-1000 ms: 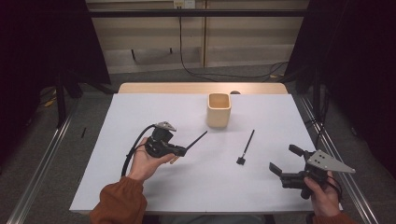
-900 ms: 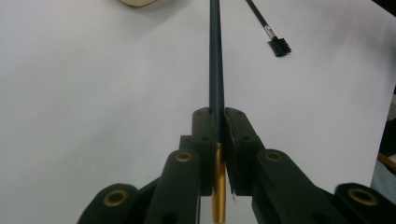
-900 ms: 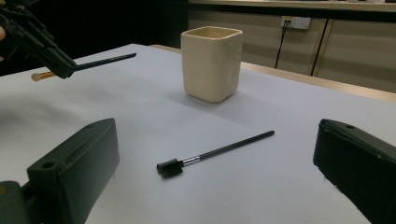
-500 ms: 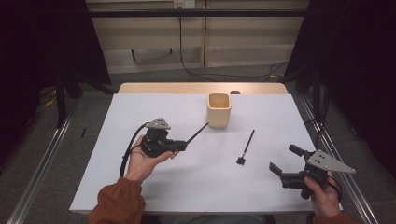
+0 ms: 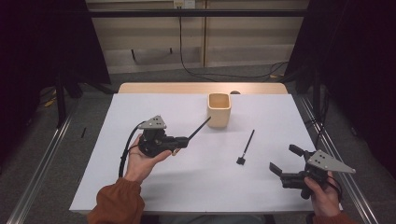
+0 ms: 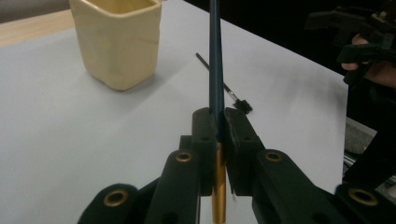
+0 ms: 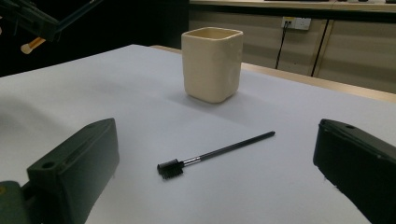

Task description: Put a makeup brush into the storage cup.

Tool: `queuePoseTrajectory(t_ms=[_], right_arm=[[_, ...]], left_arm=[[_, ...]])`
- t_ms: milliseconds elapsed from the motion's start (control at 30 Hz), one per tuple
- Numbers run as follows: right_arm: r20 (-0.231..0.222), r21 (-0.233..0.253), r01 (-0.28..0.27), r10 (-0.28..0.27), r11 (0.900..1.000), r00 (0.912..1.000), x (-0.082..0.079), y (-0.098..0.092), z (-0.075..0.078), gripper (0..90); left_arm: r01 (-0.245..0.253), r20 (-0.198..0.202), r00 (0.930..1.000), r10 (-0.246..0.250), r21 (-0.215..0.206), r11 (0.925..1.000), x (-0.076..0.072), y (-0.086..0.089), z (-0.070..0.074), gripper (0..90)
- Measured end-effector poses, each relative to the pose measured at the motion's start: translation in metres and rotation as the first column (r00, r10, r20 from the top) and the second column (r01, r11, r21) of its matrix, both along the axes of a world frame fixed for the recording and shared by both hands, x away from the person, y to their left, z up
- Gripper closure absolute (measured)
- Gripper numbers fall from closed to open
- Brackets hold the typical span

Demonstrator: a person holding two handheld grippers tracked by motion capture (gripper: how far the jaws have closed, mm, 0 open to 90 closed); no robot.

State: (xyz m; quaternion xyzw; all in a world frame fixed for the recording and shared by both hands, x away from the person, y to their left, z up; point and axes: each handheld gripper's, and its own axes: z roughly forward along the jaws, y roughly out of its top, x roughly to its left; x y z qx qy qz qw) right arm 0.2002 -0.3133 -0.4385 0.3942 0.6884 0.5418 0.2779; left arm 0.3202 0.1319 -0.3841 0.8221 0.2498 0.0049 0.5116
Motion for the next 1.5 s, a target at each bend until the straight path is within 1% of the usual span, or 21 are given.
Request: queuePoseTrajectory(t_ms=[33,67,100,167,267,367,467,500,567,600,800,933,1067,1100,1167,1233,1300,1433,1500], right_arm=[[0.0,0.0,-0.001,0.001,1.0,1.0,0.0,0.0,0.0,0.0],[0.001,0.0,-0.001,0.001,1.0,1.0,0.0,0.0,0.0,0.0],[0.001,-0.001,-0.001,0.001,1.0,1.0,0.0,0.0,0.0,0.0],[0.001,-0.001,-0.001,0.001,1.0,1.0,0.0,0.0,0.0,0.0],[0.0,0.0,-0.001,0.001,1.0,1.0,0.0,0.0,0.0,0.0],[0.001,0.002,-0.003,0.003,1.0,1.0,0.0,0.0,0.0,0.0],[0.004,0.003,-0.004,0.004,1.0,1.0,-0.001,0.0,0.0,0.0],[0.003,0.003,-0.004,0.004,1.0,1.0,-0.001,0.0,0.0,0.0],[0.002,0.003,-0.005,0.005,1.0,1.0,-0.001,0.0,0.0,0.0],[0.002,0.003,-0.005,0.005,1.0,1.0,-0.001,0.0,0.0,0.0],[0.001,0.003,-0.008,0.008,1.0,1.0,0.0,0.001,0.0,0.0],[0.001,0.004,-0.008,0.008,1.0,1.0,0.0,0.0,0.0,0.0],[0.005,0.006,-0.009,0.009,1.0,0.9999,0.0,0.0,0.0,0.0],[0.005,0.005,-0.011,0.011,1.0,0.9999,0.0,0.001,0.001,0.0],[0.005,0.006,-0.013,0.013,1.0,0.9999,0.0,0.001,0.001,0.0],[0.005,0.003,-0.012,0.012,1.0,0.9999,0.0,0.001,0.0,0.0],[0.005,0.006,-0.011,0.011,1.0,0.9999,0.0,0.0,0.0,0.0],[0.002,0.006,-0.015,0.015,1.0,0.9999,0.0,0.001,0.0,0.0],[0.004,0.007,-0.019,0.019,1.0,0.9998,0.0,0.001,0.0,0.0]], left_arm=[[0.01,-0.003,0.9999,-0.01,-0.013,0.9999,0.0,0.0,0.001,83.6],[0.015,0.01,0.9998,-0.014,-0.033,0.9993,-0.003,0.0,0.005,83.6],[0.019,0.025,0.9995,-0.019,-0.032,0.9993,-0.003,0.0,0.008,83.6],[0.024,0.035,0.9991,-0.023,-0.048,0.9986,-0.005,-0.001,0.011,83.6],[0.03,0.046,0.9985,-0.028,-0.048,0.9984,-0.007,-0.001,0.014,83.6],[0.046,0.063,0.9971,-0.042,-0.067,0.9967,-0.01,-0.002,0.016,83.6],[0.058,0.07,0.9962,-0.052,-0.076,0.9955,-0.011,-0.003,0.017,83.6],[0.076,0.062,0.9956,-0.071,-0.082,0.9937,-0.013,-0.005,0.017,83.6],[0.08,0.068,0.9949,-0.075,-0.077,0.9938,-0.013,-0.006,0.018,83.6],[0.095,0.068,0.9937,-0.09,-0.078,0.9925,-0.014,-0.009,0.018,83.6],[0.122,0.075,0.9903,-0.117,-0.072,0.9899,-0.015,-0.016,0.021,83.6],[0.106,0.068,0.9925,-0.102,-0.062,0.9924,-0.015,-0.019,0.023,83.6],[0.114,0.067,0.9917,-0.11,-0.058,0.9919,-0.014,-0.024,0.025,83.6],[0.121,0.066,0.9909,-0.117,-0.056,0.9911,-0.014,-0.025,0.025,83.6],[0.141,0.063,0.9884,-0.138,-0.041,0.9892,-0.015,-0.032,0.026,83.6],[0.145,0.066,0.9876,-0.143,-0.038,0.9887,-0.016,-0.034,0.027,83.6],[0.166,0.065,0.9846,-0.162,-0.063,0.9841,-0.019,-0.035,0.03,83.6],[0.18,0.066,0.9822,-0.176,-0.058,0.982,-0.021,-0.038,0.032,83.6],[0.194,0.066,0.9795,-0.19,-0.047,0.9799,-0.02,-0.04,0.033,83.6]])
